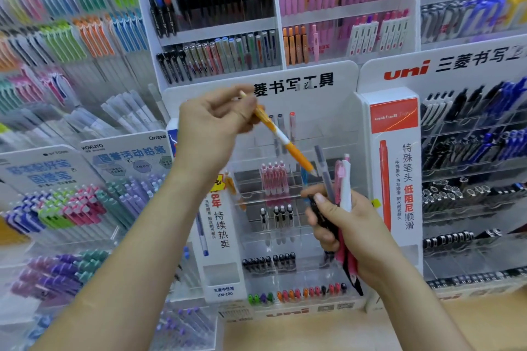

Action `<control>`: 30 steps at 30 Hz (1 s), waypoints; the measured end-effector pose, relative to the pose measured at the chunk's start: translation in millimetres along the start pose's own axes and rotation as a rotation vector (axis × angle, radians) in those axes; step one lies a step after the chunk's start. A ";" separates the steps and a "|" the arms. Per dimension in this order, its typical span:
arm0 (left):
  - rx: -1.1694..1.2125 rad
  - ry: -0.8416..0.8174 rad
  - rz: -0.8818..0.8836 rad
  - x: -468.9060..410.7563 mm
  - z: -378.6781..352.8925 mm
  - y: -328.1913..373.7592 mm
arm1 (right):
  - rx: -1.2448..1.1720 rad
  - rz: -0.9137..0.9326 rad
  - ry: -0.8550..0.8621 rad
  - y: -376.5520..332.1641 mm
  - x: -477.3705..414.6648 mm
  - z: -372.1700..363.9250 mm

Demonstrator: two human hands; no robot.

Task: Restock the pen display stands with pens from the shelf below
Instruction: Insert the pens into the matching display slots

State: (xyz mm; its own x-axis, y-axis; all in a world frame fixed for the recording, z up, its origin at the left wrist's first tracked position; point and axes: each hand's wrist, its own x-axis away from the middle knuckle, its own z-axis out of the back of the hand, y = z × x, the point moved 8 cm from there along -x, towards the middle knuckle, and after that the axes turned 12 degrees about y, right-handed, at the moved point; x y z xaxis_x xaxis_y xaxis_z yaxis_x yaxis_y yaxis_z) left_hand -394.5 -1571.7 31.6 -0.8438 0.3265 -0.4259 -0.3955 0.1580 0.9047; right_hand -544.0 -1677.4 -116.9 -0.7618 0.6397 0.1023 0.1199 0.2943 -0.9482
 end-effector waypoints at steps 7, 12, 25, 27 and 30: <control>-0.207 0.105 -0.292 -2.6 44.6 16.4 | -0.111 -0.112 0.052 14.6 -6.4 -7.4; -0.405 0.075 -0.387 7.8 47.4 4.9 | -0.129 -0.137 0.036 19.0 -7.3 -16.7; -0.651 -0.218 -0.343 16.5 32.4 -50.2 | -0.122 -0.137 0.022 19.9 -6.0 -26.6; -0.699 -0.239 -0.381 16.7 30.6 -54.6 | -0.131 -0.141 0.016 20.2 -5.3 -28.3; -0.747 -0.249 -0.383 12.9 30.2 -59.6 | -0.153 -0.150 0.001 20.6 -4.6 -31.0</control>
State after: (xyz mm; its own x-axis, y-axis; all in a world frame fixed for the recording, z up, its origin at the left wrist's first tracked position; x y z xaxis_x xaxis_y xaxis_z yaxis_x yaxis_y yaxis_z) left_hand -370.9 -1548.7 -28.0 -0.5351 0.5837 -0.6106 -0.8432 -0.3251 0.4282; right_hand -518.3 -1652.3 -127.6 -0.7777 0.5813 0.2394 0.1001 0.4906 -0.8656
